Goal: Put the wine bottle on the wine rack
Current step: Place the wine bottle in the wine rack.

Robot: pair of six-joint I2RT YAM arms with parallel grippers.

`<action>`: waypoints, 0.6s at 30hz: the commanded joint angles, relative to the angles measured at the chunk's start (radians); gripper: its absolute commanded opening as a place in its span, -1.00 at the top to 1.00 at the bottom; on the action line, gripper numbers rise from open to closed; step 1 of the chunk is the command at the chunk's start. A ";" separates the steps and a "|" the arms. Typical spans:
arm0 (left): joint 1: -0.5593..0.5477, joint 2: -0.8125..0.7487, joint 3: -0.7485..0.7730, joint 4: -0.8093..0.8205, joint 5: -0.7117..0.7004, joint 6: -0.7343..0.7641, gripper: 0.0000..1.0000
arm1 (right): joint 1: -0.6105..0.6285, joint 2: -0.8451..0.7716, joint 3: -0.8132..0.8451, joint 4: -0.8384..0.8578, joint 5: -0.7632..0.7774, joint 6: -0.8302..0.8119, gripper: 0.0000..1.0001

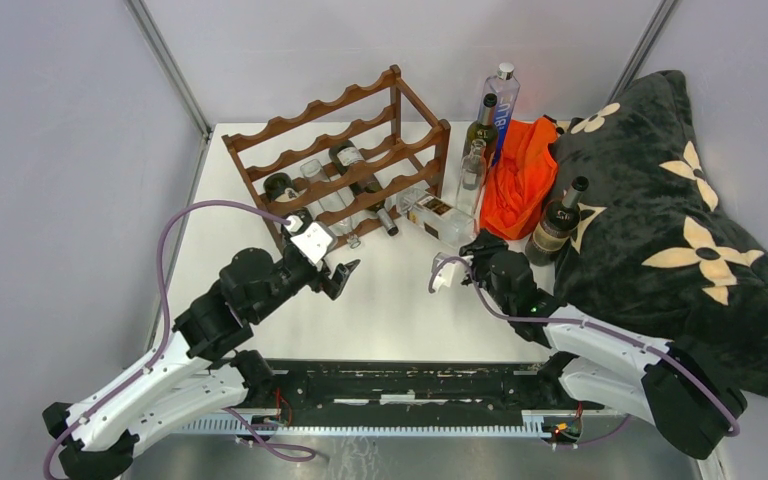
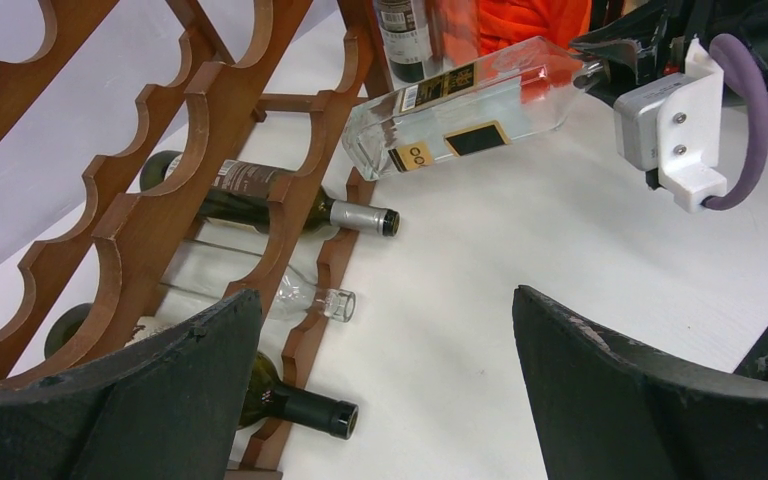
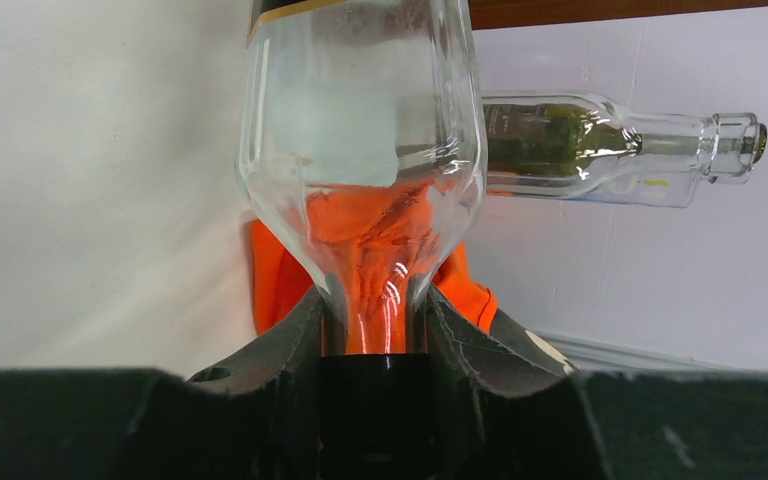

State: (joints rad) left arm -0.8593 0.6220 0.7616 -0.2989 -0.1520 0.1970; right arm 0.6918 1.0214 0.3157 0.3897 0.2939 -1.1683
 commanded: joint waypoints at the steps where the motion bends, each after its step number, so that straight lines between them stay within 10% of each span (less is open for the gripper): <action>1: 0.009 -0.014 -0.002 0.057 0.025 -0.004 -1.00 | 0.003 0.012 0.118 0.275 0.039 0.019 1.00; 18: 0.027 -0.026 -0.005 0.059 0.048 -0.005 -1.00 | 0.003 0.105 0.144 0.350 0.128 0.072 1.00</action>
State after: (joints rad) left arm -0.8413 0.6071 0.7521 -0.2893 -0.1230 0.1970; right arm 0.6926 1.1530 0.3611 0.4461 0.3912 -1.1416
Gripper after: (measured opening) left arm 0.994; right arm 0.379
